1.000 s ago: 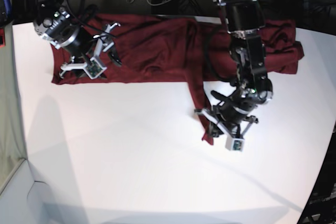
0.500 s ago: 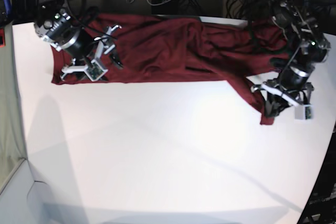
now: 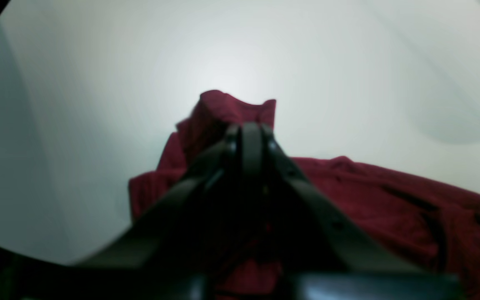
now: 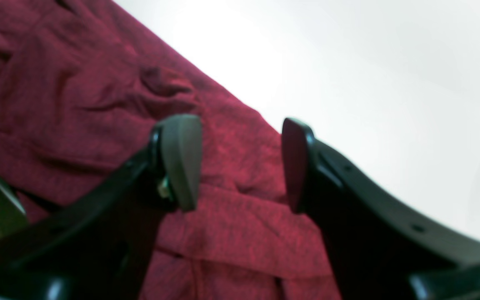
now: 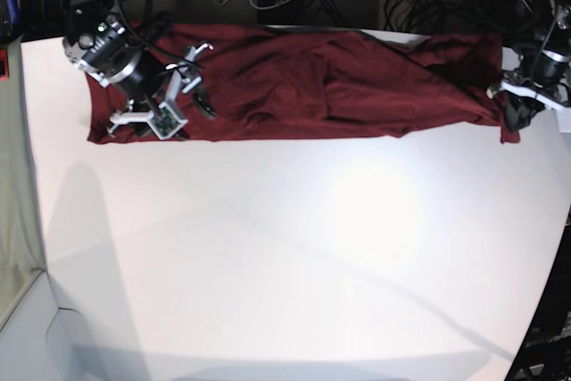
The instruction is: Layout the t-shirt on the table in an organized manner, then fold the t-shirt properly
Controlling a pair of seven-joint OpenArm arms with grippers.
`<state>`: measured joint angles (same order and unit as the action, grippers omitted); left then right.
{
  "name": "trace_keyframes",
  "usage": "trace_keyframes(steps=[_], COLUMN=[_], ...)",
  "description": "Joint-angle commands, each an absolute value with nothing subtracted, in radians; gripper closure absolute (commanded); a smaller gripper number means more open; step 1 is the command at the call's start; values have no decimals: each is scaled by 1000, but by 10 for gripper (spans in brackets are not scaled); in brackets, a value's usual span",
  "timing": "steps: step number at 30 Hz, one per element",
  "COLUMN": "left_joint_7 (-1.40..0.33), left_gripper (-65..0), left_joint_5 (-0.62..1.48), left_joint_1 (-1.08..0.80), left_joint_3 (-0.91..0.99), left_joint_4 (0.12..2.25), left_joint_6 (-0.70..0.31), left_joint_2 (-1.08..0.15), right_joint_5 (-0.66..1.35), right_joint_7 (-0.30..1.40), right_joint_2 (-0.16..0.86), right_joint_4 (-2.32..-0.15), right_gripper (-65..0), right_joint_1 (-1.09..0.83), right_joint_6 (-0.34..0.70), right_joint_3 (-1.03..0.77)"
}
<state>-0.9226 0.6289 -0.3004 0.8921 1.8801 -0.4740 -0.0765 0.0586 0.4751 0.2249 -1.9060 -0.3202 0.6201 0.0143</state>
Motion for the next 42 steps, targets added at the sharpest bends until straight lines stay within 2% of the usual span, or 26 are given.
trace_keyframes(steps=[1, 25, 27, 29, 34, 36, 42], left_joint_7=[-898, -897, -900, -898, -900, -901, -898], left_gripper=[0, -6, -41, -103, -285, -309, -312], left_joint_5=[644, 575, 575, 575, 581, 582, 578], left_joint_1=[-308, -338, -338, -340, -344, -346, -346], left_joint_3=[894, 935, 935, 937, 943, 943, 944], left_joint_4=[1896, 1709, 1705, 1705, 1715, 1718, 1728], left_joint_6=[-476, -476, -476, -476, -476, -476, -476], left_joint_2=[-84, -93, -94, -91, -90, -90, -93], right_joint_5=[71, 71, 71, 71, 71, 71, 71], right_joint_7=[450, 450, 450, 450, 450, 450, 450], right_joint_2=[231, 231, 231, 231, 232, 232, 232], right_joint_4=[-1922, -1922, -1922, -1922, -1922, -1922, -1922], right_gripper=[-318, -318, -318, -318, -318, -318, -318], right_joint_1=[-315, -300, -300, -300, -300, -300, -300], right_joint_6=[621, 621, 621, 621, 621, 621, 621], right_joint_3=[22, 25, 25, 25, 25, 25, 25])
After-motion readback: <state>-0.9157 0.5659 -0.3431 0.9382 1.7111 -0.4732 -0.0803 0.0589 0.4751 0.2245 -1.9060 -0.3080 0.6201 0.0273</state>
